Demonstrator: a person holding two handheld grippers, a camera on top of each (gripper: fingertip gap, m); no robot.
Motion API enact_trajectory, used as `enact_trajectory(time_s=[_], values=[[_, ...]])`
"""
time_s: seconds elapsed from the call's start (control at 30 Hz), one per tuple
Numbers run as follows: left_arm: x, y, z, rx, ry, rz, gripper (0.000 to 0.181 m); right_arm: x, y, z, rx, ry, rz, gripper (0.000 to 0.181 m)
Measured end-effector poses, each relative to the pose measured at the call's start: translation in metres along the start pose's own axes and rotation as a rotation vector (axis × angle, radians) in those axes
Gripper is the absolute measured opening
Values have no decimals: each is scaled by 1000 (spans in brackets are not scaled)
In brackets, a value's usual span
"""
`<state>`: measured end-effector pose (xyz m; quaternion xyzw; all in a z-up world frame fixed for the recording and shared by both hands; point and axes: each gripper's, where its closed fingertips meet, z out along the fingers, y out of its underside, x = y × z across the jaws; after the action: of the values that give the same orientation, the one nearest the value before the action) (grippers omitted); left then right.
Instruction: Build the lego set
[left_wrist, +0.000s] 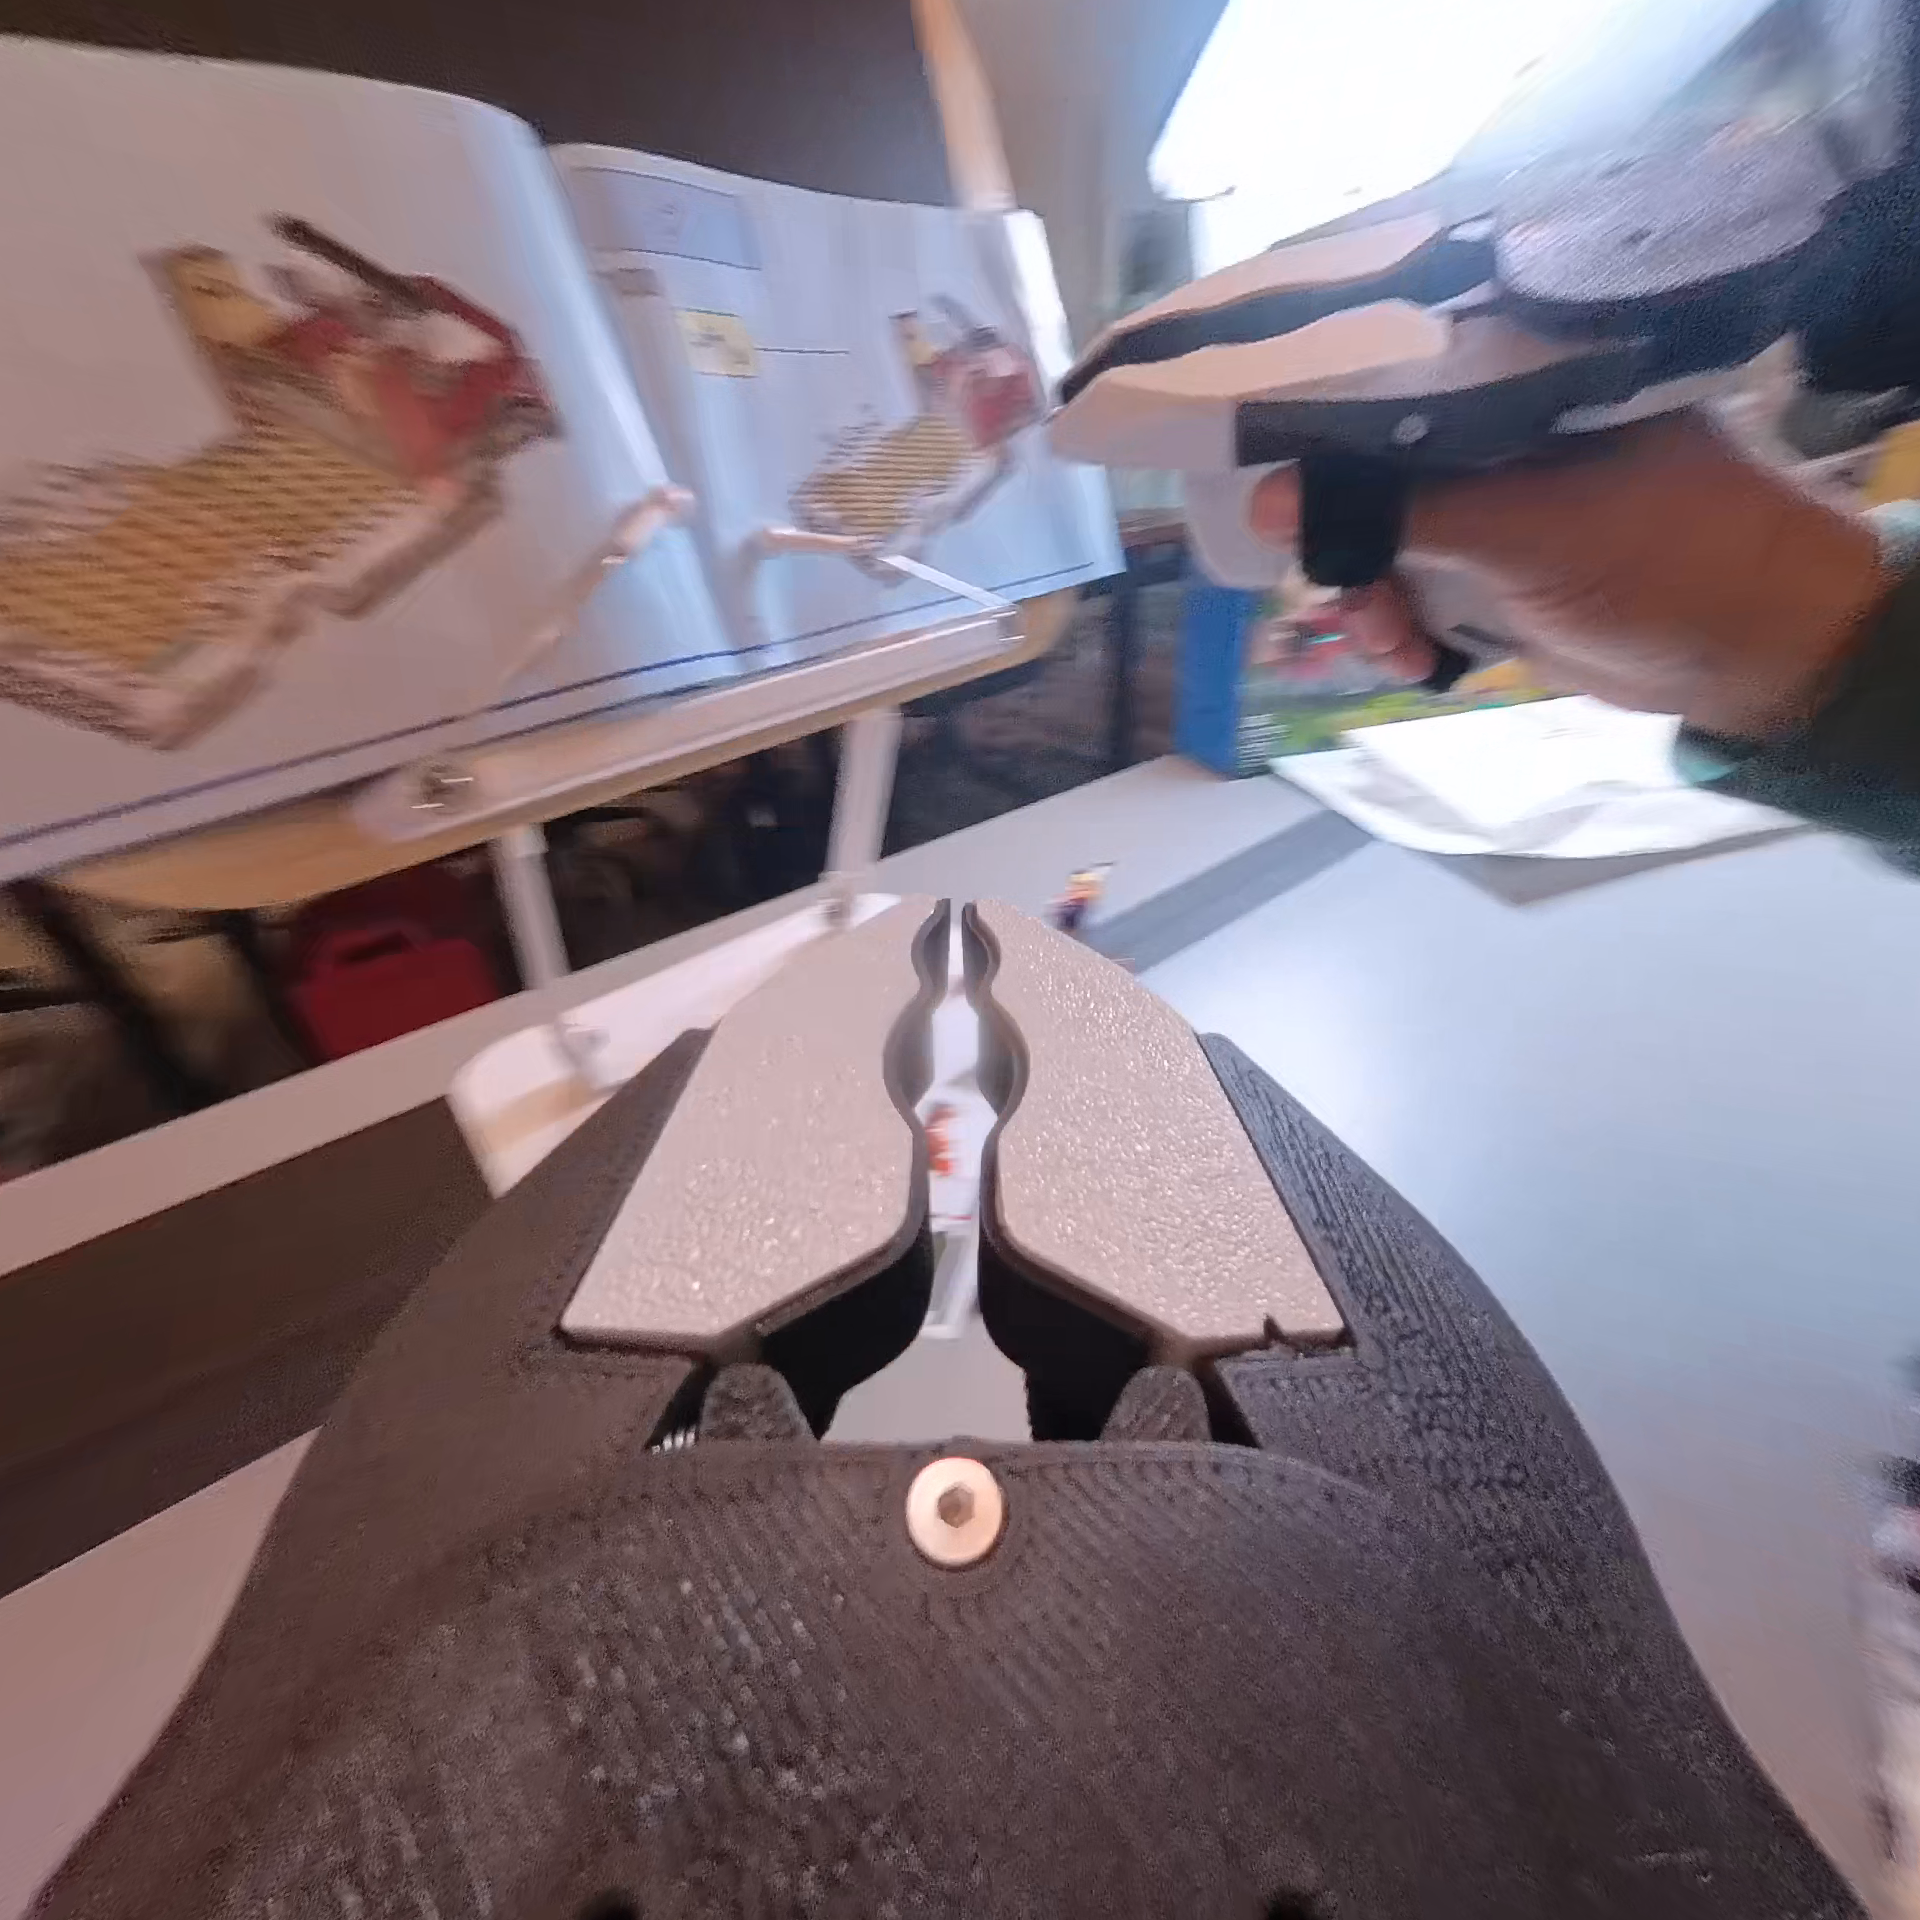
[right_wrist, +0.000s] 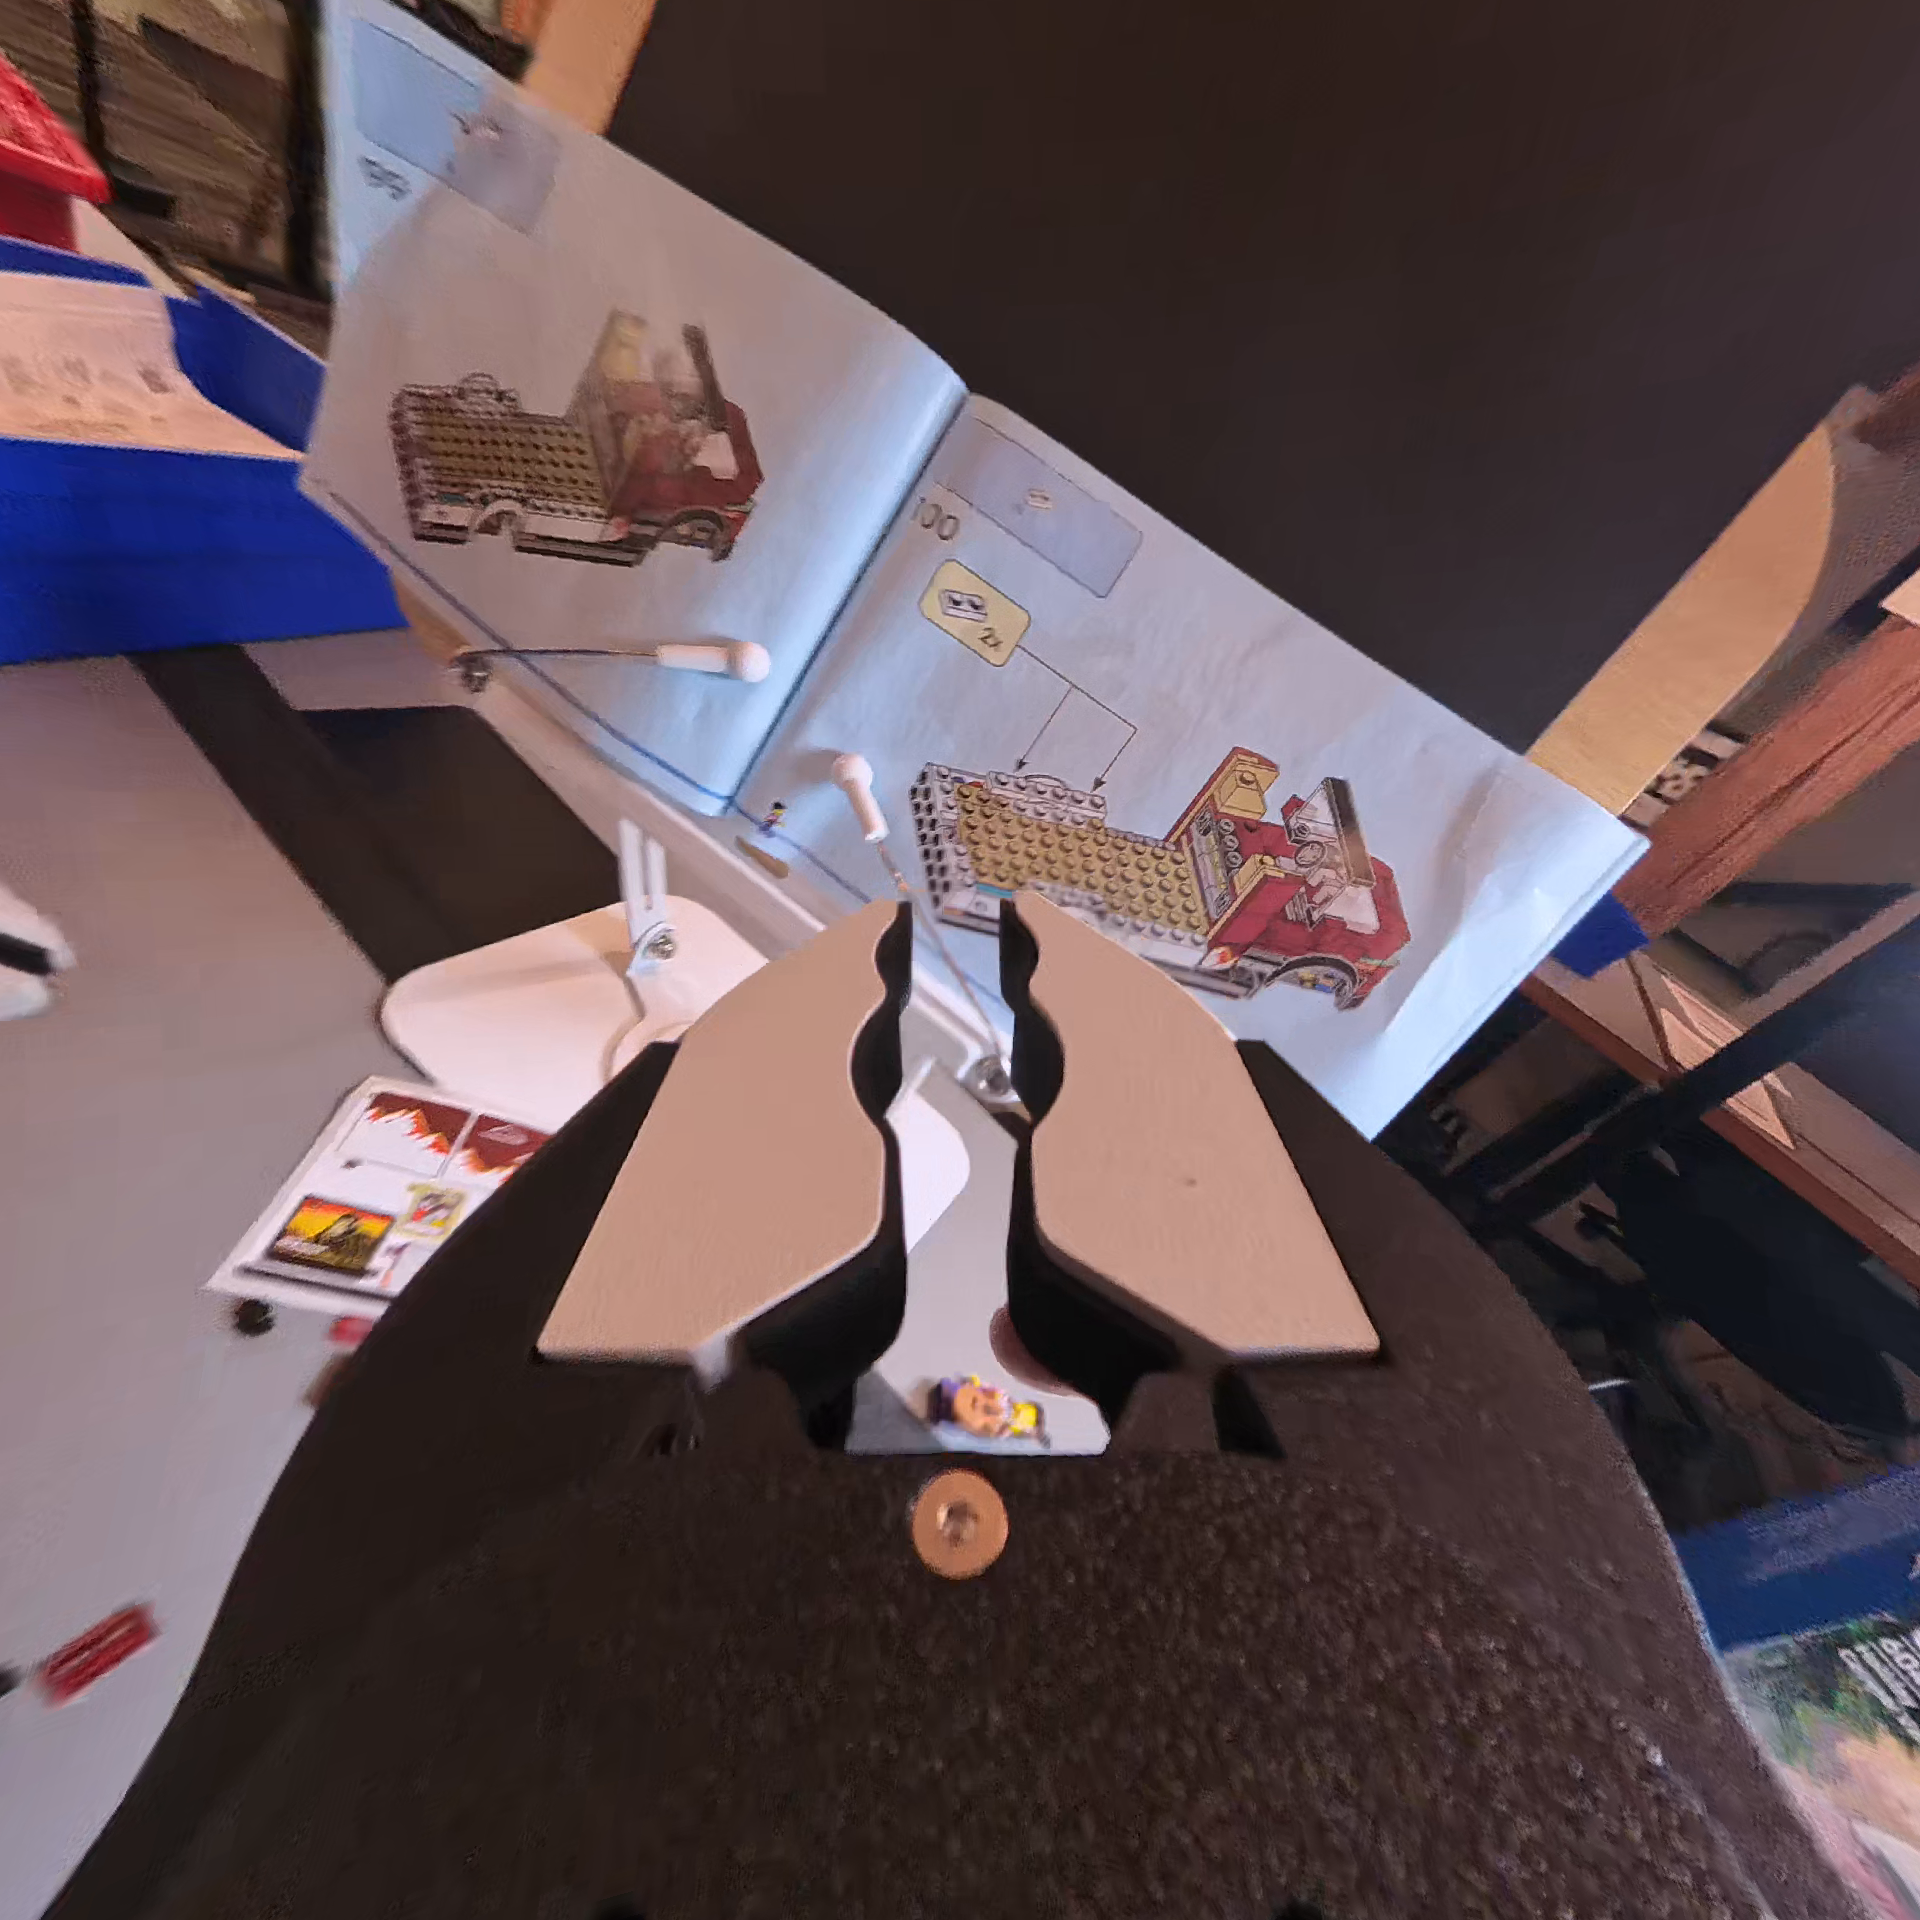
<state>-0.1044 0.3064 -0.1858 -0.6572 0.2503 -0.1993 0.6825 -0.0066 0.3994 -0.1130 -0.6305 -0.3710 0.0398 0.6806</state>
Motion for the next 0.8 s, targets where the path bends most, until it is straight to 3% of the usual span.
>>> enact_trajectory(time_s=[0.17,0.23,0.33,0.43,0.53,0.63,0.8], values=[[82,-12,-24,-95,455,-14,24,-53,2,-70,-59,-200,17,28],[106,-2,-49,-176,578,-2,39,-85,18,-113,-155,-345,27,40],[127,23,-85,-303,682,-31,59,-128,41,-182,-253,-523,93,43],[138,59,-113,-448,709,30,70,-155,62,-232,-304,-560,126,45],[149,88,-132,-572,722,72,79,-174,74,-260,-304,-517,172,45],[152,110,-143,-680,702,145,86,-188,81,-272,-291,-480,216,44],[156,130,-149,-759,624,298,74,-193,105,-268,-327,-413,167,41]])
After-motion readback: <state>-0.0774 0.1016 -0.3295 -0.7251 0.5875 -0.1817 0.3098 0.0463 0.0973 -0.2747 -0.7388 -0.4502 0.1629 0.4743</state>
